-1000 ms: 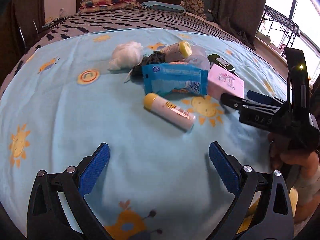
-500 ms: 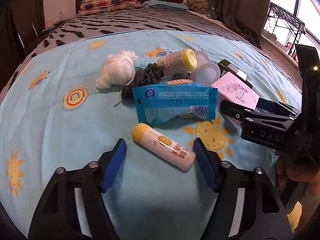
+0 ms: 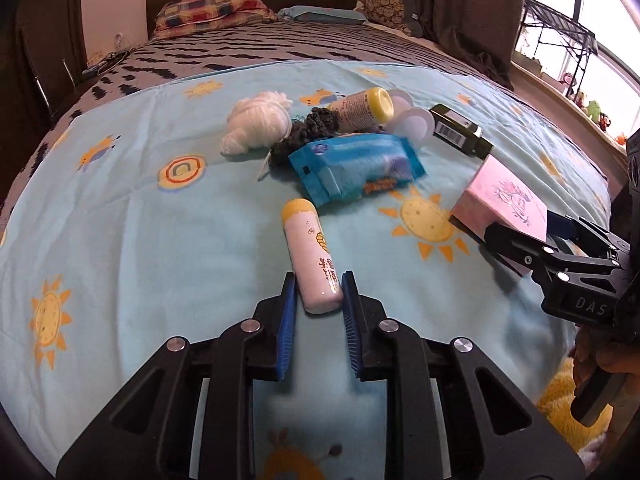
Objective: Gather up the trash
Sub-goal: 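Grasp the white-yellow tube with the left tool while the right tool grasps the pink box, then lower the tube and pink box into the black bin and open both tools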
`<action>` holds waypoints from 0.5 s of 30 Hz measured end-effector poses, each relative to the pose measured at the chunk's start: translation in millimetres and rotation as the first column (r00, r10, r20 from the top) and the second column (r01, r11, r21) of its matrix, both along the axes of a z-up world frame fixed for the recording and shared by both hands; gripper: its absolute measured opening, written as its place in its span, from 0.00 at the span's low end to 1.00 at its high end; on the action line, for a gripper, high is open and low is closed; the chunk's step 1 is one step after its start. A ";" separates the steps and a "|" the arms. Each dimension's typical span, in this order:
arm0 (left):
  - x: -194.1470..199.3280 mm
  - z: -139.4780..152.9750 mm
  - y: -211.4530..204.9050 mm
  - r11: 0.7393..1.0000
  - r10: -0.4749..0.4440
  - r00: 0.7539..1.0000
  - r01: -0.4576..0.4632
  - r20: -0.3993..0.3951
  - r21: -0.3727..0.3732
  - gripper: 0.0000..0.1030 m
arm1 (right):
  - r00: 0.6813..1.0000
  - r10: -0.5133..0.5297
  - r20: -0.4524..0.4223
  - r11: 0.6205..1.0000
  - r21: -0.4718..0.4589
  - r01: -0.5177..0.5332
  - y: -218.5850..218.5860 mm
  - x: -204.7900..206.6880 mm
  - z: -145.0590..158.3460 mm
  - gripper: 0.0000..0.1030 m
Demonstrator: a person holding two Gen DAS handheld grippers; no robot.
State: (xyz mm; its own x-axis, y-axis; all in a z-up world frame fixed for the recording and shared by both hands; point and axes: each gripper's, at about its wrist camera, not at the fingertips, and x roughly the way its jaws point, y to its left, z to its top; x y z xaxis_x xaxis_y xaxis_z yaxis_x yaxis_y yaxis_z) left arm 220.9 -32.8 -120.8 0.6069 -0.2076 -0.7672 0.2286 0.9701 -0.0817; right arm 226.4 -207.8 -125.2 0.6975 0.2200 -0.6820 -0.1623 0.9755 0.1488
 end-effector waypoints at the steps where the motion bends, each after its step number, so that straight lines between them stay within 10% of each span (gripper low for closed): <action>1: -6.3 0.8 1.9 1.000 -0.007 1.000 0.007 0.003 -0.007 0.20 | 1.000 -0.003 0.011 1.000 0.002 0.003 -0.7 -6.4 1.3 0.84; 15: -100.1 18.9 14.4 0.994 -0.097 0.992 0.100 0.076 -0.032 0.19 | 0.986 0.055 0.159 0.998 0.030 -0.060 8.5 -95.3 38.8 0.84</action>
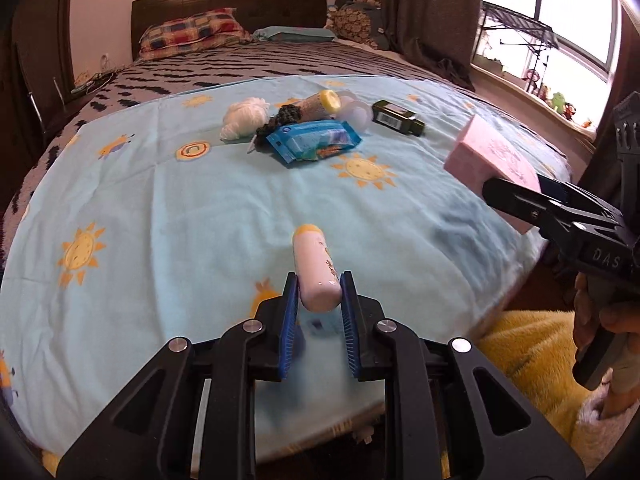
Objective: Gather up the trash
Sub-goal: 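Lower the tube and pink box into the black bin and open both tools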
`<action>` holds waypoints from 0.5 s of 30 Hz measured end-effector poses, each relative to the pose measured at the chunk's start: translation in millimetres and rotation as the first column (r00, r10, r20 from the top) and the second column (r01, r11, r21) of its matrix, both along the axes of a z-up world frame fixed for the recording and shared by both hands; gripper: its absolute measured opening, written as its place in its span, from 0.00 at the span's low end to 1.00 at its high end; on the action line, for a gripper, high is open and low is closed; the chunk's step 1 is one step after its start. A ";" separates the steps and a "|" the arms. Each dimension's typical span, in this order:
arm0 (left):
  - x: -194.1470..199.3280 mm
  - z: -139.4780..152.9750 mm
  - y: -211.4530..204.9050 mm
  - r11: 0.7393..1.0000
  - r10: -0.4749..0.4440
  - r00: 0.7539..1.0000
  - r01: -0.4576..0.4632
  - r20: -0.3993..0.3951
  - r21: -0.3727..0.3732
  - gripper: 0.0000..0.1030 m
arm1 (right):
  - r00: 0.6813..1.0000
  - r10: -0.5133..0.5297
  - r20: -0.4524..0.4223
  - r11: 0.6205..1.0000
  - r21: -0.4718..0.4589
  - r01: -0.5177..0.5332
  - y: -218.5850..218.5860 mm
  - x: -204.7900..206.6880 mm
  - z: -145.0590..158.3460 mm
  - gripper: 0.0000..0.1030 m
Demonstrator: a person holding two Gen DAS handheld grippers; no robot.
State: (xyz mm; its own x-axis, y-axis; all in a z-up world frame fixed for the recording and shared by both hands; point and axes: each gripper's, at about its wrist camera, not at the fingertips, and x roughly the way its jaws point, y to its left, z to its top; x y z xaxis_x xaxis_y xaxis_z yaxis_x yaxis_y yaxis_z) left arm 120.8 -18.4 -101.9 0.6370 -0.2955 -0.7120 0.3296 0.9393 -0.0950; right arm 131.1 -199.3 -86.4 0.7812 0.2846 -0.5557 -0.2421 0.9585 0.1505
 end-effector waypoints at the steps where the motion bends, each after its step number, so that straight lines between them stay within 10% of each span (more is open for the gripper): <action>1: -8.9 0.9 -0.1 1.000 -0.014 1.000 0.014 0.003 -0.006 0.19 | 1.000 0.007 -0.002 1.000 0.003 -0.007 0.7 -5.6 -0.4 0.84; 15: -86.2 -15.8 17.8 0.998 -0.046 0.999 0.045 -0.018 -0.047 0.18 | 0.996 0.064 -0.066 0.997 -0.029 -0.066 27.7 -85.6 -31.9 0.84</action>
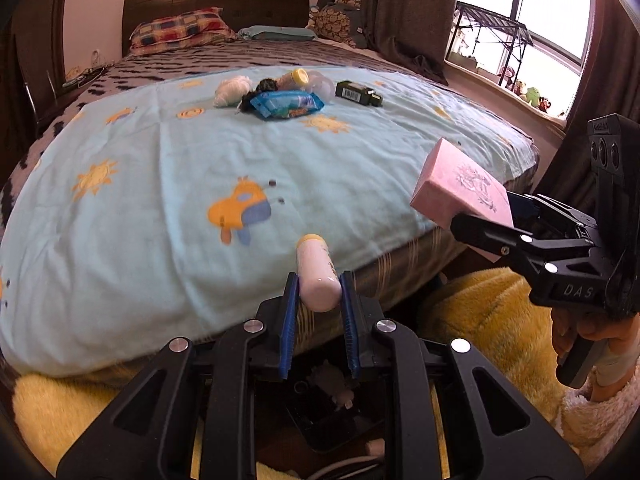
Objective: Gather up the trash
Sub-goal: 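Lower the tube and pink box into the black bin and open both tools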
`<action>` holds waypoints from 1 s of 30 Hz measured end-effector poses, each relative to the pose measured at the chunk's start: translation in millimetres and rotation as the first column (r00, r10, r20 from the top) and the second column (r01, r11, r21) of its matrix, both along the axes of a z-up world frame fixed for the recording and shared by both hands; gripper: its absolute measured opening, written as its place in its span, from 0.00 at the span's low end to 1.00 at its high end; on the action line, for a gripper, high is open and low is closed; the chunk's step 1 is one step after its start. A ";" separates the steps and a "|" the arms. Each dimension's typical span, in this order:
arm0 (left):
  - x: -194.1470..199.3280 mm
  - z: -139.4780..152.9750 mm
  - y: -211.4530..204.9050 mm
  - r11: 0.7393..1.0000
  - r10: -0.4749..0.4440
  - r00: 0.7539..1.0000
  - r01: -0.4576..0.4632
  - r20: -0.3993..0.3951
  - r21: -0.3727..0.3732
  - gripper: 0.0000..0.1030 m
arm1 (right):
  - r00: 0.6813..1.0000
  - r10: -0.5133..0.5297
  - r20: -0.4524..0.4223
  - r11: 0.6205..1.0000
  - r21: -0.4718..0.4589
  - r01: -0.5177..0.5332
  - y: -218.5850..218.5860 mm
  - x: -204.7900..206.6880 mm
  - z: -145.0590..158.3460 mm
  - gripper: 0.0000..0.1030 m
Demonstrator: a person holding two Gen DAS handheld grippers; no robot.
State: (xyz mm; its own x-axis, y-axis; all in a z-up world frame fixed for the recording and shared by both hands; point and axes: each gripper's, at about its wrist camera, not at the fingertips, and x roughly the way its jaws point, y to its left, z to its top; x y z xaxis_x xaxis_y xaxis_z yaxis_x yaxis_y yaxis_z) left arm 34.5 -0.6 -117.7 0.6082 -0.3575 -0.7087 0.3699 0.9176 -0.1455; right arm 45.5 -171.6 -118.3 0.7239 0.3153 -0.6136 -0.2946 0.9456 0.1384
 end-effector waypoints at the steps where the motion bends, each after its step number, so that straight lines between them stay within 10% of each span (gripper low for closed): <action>1: -4.4 -5.2 0.7 1.000 -0.002 1.000 0.002 -0.016 -0.003 0.18 | 1.000 0.002 -0.015 1.000 -0.007 -0.002 2.5 -4.0 -4.7 0.84; 30: -11.6 -135.9 -12.7 1.000 -0.008 0.921 0.006 -0.389 -0.005 0.17 | 0.905 -0.054 -0.422 0.997 -0.068 0.028 18.1 -31.1 -150.0 0.84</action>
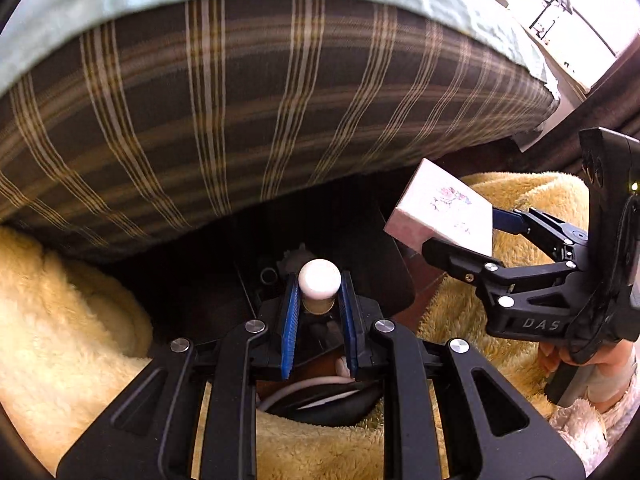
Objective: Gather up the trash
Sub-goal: 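Lower the tube and pink box into the black bin and open both tools, then raise both open tools back toward the remaining items on the bed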
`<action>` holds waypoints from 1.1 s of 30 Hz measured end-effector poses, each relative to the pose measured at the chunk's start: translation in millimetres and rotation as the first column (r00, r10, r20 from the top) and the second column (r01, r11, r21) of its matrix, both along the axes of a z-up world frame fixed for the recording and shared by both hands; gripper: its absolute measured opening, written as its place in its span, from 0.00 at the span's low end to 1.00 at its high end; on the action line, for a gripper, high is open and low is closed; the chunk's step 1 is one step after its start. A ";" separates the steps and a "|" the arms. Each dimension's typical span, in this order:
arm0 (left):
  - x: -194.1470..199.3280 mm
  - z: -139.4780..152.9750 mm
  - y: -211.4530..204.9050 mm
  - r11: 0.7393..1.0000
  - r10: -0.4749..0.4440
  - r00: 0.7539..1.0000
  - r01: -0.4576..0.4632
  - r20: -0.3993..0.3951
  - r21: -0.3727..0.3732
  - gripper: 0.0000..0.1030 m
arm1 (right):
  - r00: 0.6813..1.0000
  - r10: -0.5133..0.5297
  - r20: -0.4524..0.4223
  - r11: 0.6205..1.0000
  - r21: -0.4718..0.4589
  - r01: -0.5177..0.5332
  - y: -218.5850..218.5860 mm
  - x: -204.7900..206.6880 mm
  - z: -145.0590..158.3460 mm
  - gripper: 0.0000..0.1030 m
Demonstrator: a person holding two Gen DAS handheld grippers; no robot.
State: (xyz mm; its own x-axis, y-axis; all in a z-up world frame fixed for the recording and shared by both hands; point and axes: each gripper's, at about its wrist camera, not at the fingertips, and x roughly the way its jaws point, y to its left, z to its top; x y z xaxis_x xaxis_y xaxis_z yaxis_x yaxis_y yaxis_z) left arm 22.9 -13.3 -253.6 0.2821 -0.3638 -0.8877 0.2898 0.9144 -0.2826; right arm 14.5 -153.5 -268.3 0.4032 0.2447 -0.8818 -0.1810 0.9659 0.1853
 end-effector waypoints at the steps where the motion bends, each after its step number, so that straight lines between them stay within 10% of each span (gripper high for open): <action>1: 0.7 -3.9 -0.2 1.000 0.001 1.000 -0.001 -0.009 -0.001 0.17 | 1.000 -0.002 -0.011 1.000 -0.003 0.002 0.7 0.5 -3.2 0.84; 15: 4.7 -18.2 -4.3 1.000 0.005 0.999 -0.005 -0.052 0.015 0.18 | 0.999 0.009 -0.048 1.000 -0.018 -0.010 -0.7 -0.4 -16.8 0.85; 33: -0.1 28.2 15.5 0.997 0.058 0.995 -0.062 0.084 0.046 0.62 | 0.999 -0.040 0.032 0.999 0.005 0.039 -19.8 17.2 19.4 0.85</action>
